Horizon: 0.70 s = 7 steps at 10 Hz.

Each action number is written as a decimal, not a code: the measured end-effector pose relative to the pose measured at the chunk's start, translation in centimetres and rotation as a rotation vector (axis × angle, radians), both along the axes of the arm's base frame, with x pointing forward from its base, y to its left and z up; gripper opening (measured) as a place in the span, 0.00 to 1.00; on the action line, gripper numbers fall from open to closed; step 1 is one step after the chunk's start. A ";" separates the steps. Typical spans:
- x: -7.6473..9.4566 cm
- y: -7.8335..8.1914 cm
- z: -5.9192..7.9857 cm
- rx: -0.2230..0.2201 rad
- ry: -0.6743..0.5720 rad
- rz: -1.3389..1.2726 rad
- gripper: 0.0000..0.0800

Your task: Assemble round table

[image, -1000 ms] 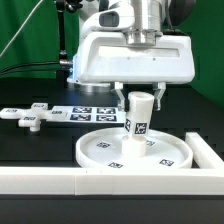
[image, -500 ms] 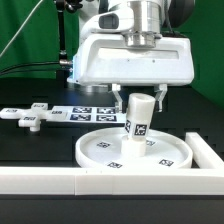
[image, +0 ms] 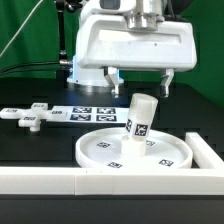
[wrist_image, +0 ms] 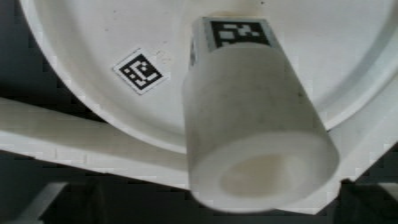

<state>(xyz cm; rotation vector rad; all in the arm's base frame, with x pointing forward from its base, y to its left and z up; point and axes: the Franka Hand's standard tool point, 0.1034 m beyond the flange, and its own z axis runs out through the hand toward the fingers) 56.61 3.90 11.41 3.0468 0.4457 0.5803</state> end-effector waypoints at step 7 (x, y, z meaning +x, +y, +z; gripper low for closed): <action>-0.3 0.6 0.5 -0.001 0.049 0.017 0.81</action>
Offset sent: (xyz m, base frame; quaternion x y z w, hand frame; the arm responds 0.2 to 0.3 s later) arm 0.0000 0.0000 0.0000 0.0000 0.0000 0.0000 1.0000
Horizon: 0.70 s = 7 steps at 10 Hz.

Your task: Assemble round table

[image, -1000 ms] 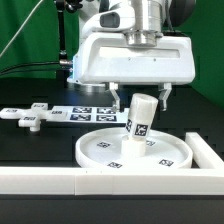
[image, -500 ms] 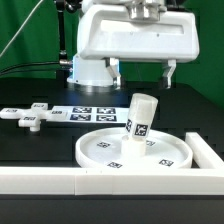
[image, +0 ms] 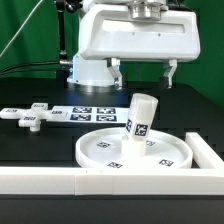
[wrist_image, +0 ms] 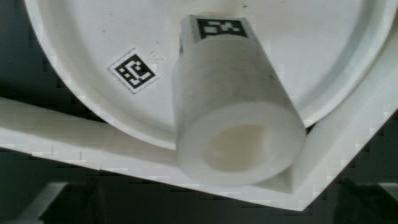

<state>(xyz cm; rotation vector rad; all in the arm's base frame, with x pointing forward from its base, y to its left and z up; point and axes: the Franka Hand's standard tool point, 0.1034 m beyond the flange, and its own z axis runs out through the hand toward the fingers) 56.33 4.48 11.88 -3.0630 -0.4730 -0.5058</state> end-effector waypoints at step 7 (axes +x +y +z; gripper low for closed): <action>-0.3 0.9 -0.7 -0.074 0.400 0.078 0.81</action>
Offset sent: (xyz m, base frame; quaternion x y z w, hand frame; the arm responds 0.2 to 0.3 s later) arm 0.0000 0.0000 0.0000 0.0000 -0.1938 0.0000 0.9810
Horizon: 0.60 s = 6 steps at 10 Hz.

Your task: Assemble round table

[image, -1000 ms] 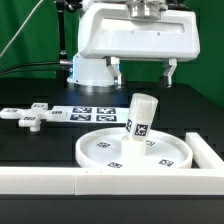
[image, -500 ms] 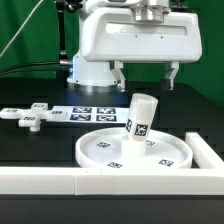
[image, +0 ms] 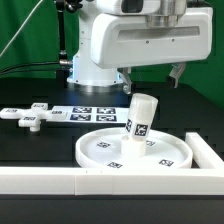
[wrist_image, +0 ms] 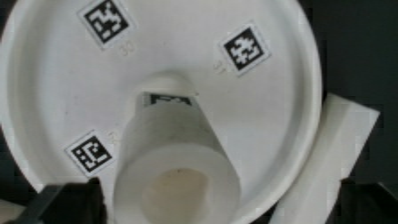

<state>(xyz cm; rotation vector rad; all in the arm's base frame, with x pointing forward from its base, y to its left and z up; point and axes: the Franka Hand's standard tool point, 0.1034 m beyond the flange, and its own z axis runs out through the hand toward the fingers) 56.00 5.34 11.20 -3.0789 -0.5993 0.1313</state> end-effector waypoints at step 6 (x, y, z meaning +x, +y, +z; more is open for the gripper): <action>0.2 -0.3 -0.9 -0.017 -0.084 0.059 0.81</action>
Offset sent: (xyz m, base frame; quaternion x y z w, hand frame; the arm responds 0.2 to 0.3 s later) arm -0.0028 -0.0082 -0.0050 -0.0346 0.0408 -0.0486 0.9974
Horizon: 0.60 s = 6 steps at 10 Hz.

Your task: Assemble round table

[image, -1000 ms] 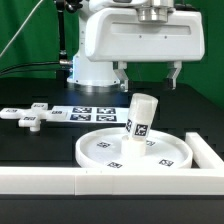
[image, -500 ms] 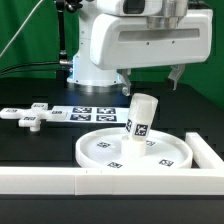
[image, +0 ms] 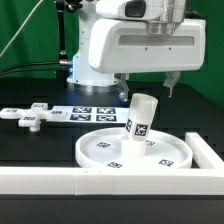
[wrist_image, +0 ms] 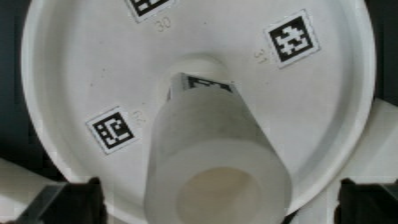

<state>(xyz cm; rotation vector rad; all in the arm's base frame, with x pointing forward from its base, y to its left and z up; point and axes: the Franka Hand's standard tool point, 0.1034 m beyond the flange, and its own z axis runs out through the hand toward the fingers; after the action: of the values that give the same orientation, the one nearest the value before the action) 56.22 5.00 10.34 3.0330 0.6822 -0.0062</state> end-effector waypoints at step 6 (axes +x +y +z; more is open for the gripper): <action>0.0 -0.6 -1.5 -0.011 0.001 0.049 0.81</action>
Offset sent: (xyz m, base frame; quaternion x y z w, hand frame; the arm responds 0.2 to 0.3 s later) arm 0.0041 -0.0160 -0.0131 -0.0040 0.0011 -0.0289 0.9996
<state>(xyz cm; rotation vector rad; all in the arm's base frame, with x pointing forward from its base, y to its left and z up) 56.26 4.36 8.85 3.0047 0.7544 -0.0108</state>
